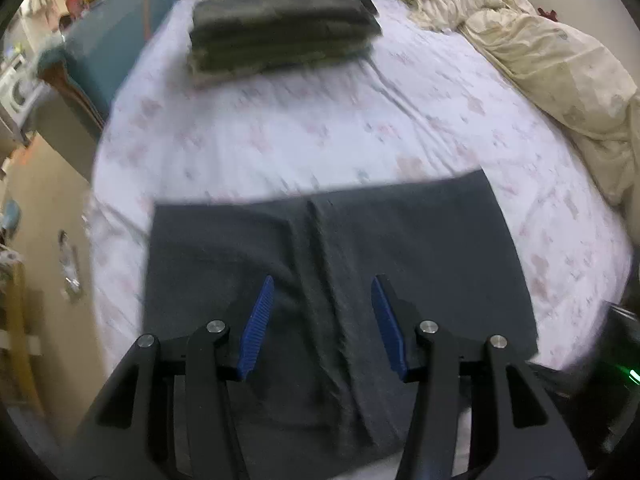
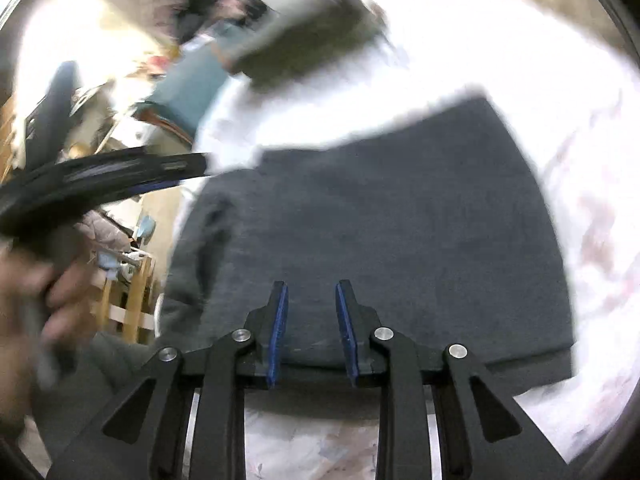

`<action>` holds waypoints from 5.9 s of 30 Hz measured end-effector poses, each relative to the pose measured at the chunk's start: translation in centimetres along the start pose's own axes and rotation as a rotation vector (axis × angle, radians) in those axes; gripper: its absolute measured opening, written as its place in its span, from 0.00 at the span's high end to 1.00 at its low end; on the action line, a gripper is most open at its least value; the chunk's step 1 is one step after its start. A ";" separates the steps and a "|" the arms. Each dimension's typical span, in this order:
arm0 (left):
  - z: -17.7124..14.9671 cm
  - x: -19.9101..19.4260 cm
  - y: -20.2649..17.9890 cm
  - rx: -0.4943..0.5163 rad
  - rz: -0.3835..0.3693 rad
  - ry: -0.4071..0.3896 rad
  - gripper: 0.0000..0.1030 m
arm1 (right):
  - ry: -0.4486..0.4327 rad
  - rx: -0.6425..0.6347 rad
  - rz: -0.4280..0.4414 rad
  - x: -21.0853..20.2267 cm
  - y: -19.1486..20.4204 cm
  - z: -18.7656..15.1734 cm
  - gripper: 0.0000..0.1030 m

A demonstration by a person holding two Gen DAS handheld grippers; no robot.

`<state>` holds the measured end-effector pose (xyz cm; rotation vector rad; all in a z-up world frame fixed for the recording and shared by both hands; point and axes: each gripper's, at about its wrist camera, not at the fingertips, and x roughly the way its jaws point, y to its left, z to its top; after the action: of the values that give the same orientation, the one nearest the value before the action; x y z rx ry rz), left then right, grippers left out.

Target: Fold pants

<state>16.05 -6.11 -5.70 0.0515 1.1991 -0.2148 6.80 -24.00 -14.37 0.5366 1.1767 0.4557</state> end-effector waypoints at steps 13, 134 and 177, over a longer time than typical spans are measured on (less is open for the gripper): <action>-3.9 3.2 2.2 -0.087 -0.014 0.108 0.48 | -0.014 0.165 0.007 -2.9 -2.7 -1.5 0.72; -4.8 4.8 15.2 -0.071 0.259 0.281 0.88 | 0.066 0.090 0.392 12.6 5.6 0.7 0.45; 6.6 12.8 10.0 0.092 -0.372 0.056 0.13 | -0.045 0.572 0.152 -2.2 -12.5 1.8 0.00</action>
<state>28.46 0.93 -15.89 -0.0868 1.2483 -0.5985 8.49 -35.41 -19.88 1.1294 1.2261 0.2264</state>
